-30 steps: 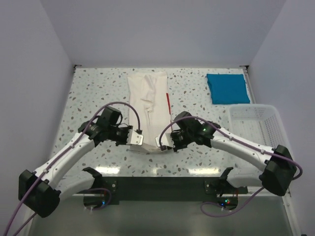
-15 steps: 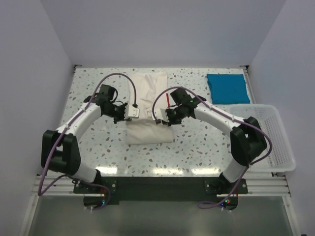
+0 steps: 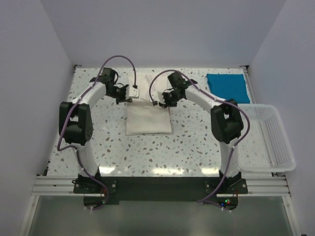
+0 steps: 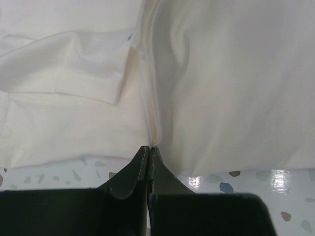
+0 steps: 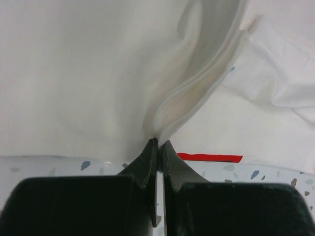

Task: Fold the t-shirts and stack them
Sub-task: Fold the tshirt

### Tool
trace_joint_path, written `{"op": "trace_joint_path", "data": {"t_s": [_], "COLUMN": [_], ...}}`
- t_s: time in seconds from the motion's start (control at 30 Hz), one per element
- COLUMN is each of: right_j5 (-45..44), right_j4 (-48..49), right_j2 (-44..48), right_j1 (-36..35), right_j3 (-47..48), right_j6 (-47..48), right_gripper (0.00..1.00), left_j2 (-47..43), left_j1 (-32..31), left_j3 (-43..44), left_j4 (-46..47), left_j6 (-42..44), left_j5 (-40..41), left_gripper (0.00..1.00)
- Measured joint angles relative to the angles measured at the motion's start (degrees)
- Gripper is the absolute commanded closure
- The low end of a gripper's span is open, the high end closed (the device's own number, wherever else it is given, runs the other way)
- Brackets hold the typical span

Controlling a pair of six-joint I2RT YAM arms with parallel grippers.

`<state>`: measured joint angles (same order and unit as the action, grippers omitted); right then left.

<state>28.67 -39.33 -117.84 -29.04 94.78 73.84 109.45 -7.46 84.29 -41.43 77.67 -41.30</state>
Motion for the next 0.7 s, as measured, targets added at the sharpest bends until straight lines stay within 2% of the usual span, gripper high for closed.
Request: {"op": "trace_joint_path", "data": {"t_s": [0.2,0.23,0.3,0.33,0.37,0.43,0.6,0.7], "right_j5": [-0.22,-0.24,-0.61,-0.72,-0.94,-1.73,-3.58,-3.61], "right_j4": [-0.74,-0.81,-1.09,-1.16,-1.11,-0.46,0.66,0.57], "right_j2": [-6.71,-7.26,-7.85,-8.00,-8.02,-8.00,-6.95,-3.04], "right_j1": [1.07,1.11,1.20,1.20,1.20,1.20,1.38,1.51], "right_j3": [6.19,6.29,6.38,6.38,6.38,6.38,5.88,2.71], "right_j6": [1.18,1.36,1.75,1.70,1.36,1.18,-0.87,-1.66], "right_gripper": [1.00,0.93,0.74,0.55,0.54,0.46,0.45,0.48], "left_j2": [6.25,6.86,8.04,8.46,9.09,9.94,9.68,6.51], "left_j1": [0.31,0.31,0.31,0.31,0.31,0.33,0.98,2.29], "left_j3": [4.33,4.35,4.46,4.57,4.94,5.81,7.37,5.25], "left_j4": [0.70,1.11,1.92,2.14,2.54,3.69,6.23,6.58], "left_j6": [0.92,0.96,0.94,0.79,0.28,-1.07,-6.75,-9.07], "left_j5": [0.07,0.11,0.26,0.42,0.70,1.46,2.29,2.05], "left_gripper": [1.00,1.00,0.89,0.83,0.69,0.58,0.48,0.45]}}
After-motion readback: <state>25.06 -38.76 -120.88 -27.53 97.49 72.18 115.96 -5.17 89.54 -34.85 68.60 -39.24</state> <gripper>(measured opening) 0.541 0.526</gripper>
